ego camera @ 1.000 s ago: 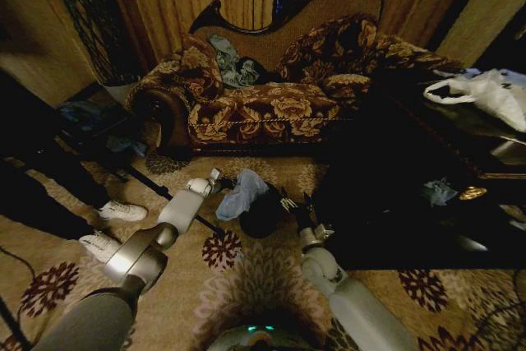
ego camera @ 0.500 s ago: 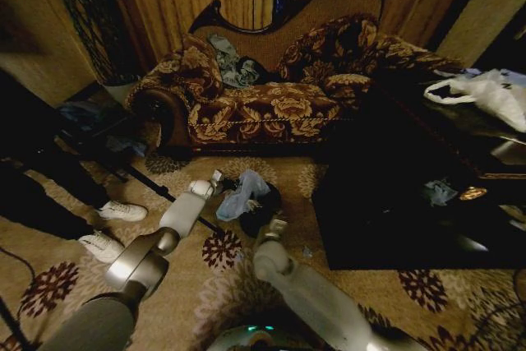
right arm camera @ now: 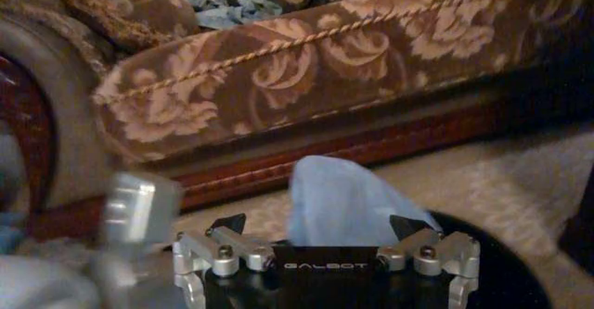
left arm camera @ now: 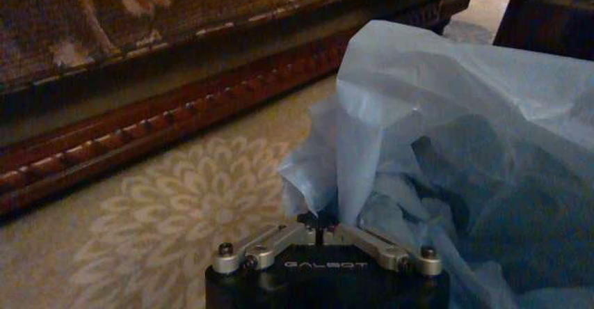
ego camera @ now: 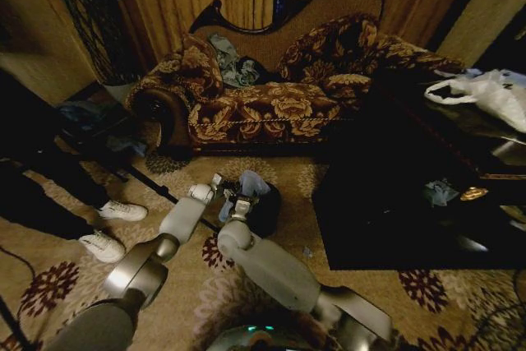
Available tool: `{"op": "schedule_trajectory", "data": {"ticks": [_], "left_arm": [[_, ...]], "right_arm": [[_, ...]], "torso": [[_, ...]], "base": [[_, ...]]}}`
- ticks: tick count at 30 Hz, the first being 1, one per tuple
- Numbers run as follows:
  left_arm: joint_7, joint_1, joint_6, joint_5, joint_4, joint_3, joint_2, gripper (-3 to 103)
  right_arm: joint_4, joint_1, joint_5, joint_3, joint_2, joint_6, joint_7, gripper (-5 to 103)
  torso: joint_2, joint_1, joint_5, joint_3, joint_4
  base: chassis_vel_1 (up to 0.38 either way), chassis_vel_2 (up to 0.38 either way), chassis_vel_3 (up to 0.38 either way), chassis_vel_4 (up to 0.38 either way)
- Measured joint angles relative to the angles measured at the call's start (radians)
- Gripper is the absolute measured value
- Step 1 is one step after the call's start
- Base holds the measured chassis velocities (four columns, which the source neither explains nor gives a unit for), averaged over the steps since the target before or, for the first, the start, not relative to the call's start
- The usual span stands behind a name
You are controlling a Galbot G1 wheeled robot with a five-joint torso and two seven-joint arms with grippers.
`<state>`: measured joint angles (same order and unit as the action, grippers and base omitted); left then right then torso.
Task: Place a garbage bag over the trash bin.
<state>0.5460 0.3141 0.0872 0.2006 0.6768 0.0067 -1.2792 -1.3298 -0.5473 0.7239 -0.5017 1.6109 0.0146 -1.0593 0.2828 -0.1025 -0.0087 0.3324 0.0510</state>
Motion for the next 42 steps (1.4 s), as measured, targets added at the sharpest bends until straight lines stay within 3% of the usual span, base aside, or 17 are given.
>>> {"op": "schedule_trajectory", "data": {"ticks": [2, 6, 15, 24, 39, 42], "left_arm": [[0.000, 0.003, 0.000, 0.001, 0.003, -0.001, 0.001, 0], [0.000, 0.022, -0.010, 0.013, 0.023, -0.003, 0.015, 0], [0.001, 0.028, -0.019, 0.027, 0.027, -0.004, 0.018, 0], [0.001, 0.031, -0.024, 0.030, 0.027, -0.004, 0.019, 0], [0.004, 0.051, -0.025, 0.038, 0.052, -0.026, 0.026, 0], [0.002, 0.067, -0.031, 0.033, 0.063, -0.033, 0.026, 10]], "right_arm": [[0.019, 0.001, -0.023, 0.003, 0.001, -0.001, 0.007, 100], [0.148, 0.007, -0.200, 0.037, 0.002, -0.037, 0.078, 100], [0.232, 0.010, -0.288, 0.070, -0.001, -0.057, 0.093, 100], [0.101, -0.004, -0.140, -0.007, -0.002, -0.006, 0.037, 100], [0.230, 0.034, -0.151, -0.001, -0.003, 0.021, 0.026, 100], [0.254, 0.048, -0.164, 0.001, -0.003, 0.023, 0.024, 100]], "torso": [[0.000, 0.000, 0.0000, 0.000, 0.0000], [0.000, 0.000, 0.0000, 0.000, -0.0001], [0.000, 0.000, 0.0000, 0.000, 0.0001], [0.000, 0.000, 0.0001, 0.000, -0.0003], [0.000, 0.000, 0.0001, 0.000, -0.0001], [0.000, 0.000, 0.0001, 0.000, -0.0001]], "base": [[0.000, 0.000, 0.000, 0.000], [0.000, 0.000, 0.000, 0.000], [0.000, 0.000, 0.000, 0.000], [0.000, 0.000, 0.000, 0.000], [0.000, 0.000, 0.000, 0.000], [0.000, 0.000, 0.000, 0.000]]}}
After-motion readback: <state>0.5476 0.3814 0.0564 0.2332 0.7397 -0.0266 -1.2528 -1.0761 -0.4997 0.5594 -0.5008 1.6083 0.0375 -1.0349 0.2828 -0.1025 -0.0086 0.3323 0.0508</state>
